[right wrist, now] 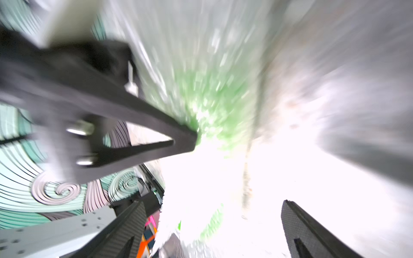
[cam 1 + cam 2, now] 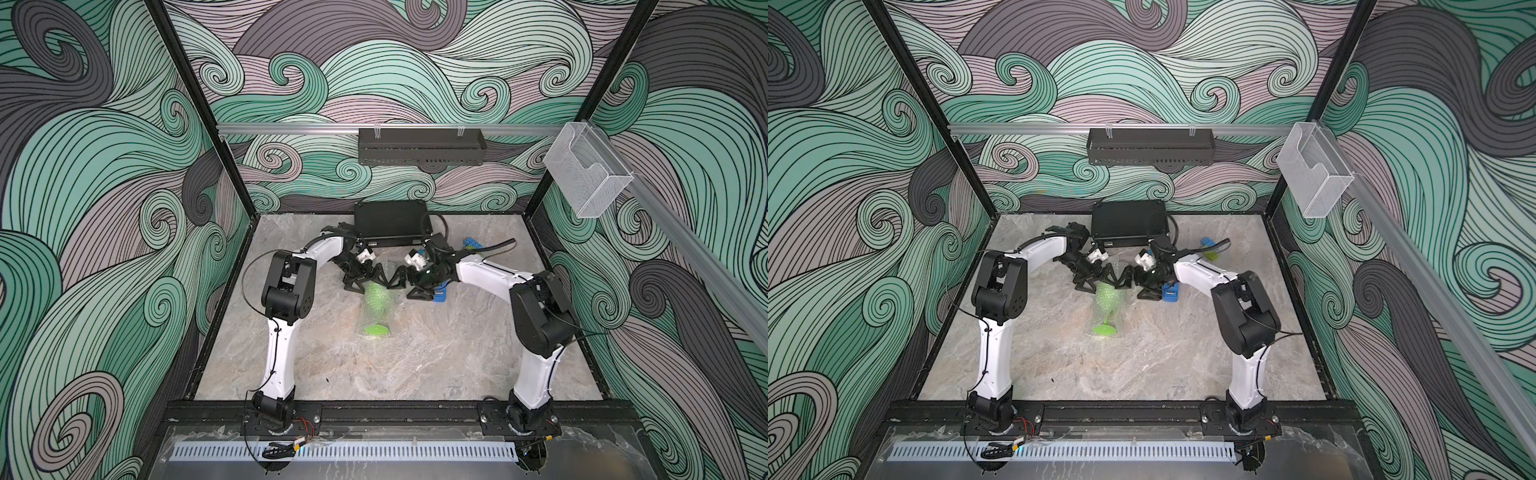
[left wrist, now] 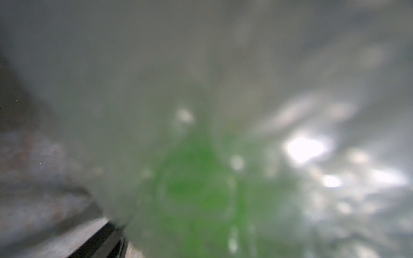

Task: Wrap wine glasses in bubble wrap
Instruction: Adjust the bubble wrap at the center of the board.

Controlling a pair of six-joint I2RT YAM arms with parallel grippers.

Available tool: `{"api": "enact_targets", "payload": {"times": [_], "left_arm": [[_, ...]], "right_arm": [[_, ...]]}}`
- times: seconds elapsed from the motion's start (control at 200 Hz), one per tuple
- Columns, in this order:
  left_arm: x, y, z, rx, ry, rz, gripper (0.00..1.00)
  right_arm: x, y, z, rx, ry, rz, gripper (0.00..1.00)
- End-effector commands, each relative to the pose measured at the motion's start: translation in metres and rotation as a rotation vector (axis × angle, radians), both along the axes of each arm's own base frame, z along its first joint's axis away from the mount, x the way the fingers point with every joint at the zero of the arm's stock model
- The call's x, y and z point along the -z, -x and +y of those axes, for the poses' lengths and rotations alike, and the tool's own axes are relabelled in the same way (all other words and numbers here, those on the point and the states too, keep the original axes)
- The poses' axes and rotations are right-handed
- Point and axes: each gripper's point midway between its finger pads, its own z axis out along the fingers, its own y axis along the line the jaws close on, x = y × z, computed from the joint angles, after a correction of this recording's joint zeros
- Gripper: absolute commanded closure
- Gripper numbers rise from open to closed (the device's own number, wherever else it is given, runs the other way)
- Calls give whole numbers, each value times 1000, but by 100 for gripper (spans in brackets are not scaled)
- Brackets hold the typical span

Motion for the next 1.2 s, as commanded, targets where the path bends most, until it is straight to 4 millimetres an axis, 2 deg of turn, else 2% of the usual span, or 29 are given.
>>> {"api": "enact_targets", "payload": {"times": [0.0,0.125,0.24,0.405,0.54,0.651,0.751,0.811,0.881,0.996,1.106,1.196], "left_arm": [[-25,6,12,50,-61,-45,1],[-54,17,19,70,-55,-135,1],[-72,33,23,58,-24,-222,1],[-91,53,28,77,-4,-319,1],[-88,63,36,90,-46,-393,1],[-80,81,31,163,-45,-432,1],[-64,104,22,295,-67,-476,1],[-57,110,22,351,-94,-504,2],[-46,104,31,361,-163,-543,1],[-29,92,48,385,-286,-585,1],[-23,76,61,368,-385,-604,1],[-27,61,70,332,-455,-645,1]], "right_arm": [[-15,-16,-13,-17,40,-74,2],[-25,-52,-9,-20,49,-140,3],[-32,-78,13,-52,22,-154,6],[-38,-89,57,-164,-13,-197,5],[-27,-83,78,-245,8,-195,6],[-10,-82,72,-257,53,-177,17],[-1,-77,63,-275,83,-159,35],[1,-74,57,-273,89,-139,42],[1,-69,51,-267,87,-119,59],[1,-58,40,-256,88,-81,74],[4,-47,28,-245,110,-56,77],[6,-38,19,-231,133,-35,76]]}}
